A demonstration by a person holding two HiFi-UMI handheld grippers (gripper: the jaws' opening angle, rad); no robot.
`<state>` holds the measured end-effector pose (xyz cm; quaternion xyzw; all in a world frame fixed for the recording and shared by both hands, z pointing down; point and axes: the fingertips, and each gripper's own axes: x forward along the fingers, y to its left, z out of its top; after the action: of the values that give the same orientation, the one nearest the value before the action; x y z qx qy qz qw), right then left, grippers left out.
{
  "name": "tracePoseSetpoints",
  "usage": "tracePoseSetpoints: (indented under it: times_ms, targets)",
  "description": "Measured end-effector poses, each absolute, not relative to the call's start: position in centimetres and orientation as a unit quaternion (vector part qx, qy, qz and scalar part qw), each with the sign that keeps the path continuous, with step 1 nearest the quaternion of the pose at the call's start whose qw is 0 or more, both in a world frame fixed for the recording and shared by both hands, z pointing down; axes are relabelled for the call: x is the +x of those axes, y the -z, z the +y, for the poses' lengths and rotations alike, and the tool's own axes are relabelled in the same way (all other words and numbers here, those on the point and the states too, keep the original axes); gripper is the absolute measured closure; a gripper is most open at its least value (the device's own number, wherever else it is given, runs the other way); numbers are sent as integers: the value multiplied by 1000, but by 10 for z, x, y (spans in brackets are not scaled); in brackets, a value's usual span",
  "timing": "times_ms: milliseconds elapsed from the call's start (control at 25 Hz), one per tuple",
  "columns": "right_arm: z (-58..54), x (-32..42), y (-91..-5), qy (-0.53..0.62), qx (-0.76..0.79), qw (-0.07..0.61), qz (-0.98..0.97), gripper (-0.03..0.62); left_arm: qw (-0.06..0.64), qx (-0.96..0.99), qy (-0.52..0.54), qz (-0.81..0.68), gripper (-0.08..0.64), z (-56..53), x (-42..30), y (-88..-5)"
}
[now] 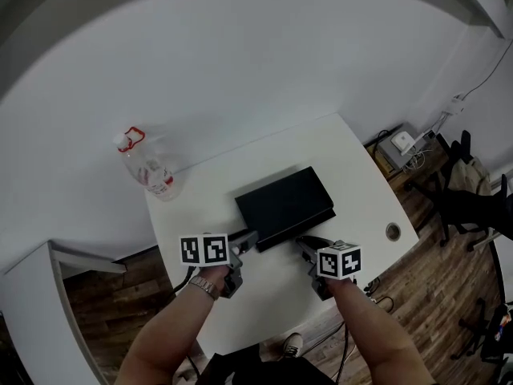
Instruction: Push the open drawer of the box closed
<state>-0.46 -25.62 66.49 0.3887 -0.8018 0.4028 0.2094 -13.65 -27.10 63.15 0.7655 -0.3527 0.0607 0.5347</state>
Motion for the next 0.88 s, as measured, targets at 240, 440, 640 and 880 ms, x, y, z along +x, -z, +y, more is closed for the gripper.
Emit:
tracePoseSetpoints:
  times_ms: [240, 440, 640, 880]
  targets:
    - [-266, -9, -665, -404, 386, 208, -802, 518, 535, 765, -61, -353, 410, -271, -137, -631]
    - [-271, -12, -666, -407, 386, 205, -802, 518, 536, 765, -60, -352, 410, -271, -137, -633]
    - [-276, -14, -666, -410, 387, 205, -800, 518, 535, 766, -62, -351, 408, -270, -137, -632]
    - [-277, -16, -667, -414, 389, 201, -798, 518, 536, 766, -63, -349, 408, -270, -138, -632]
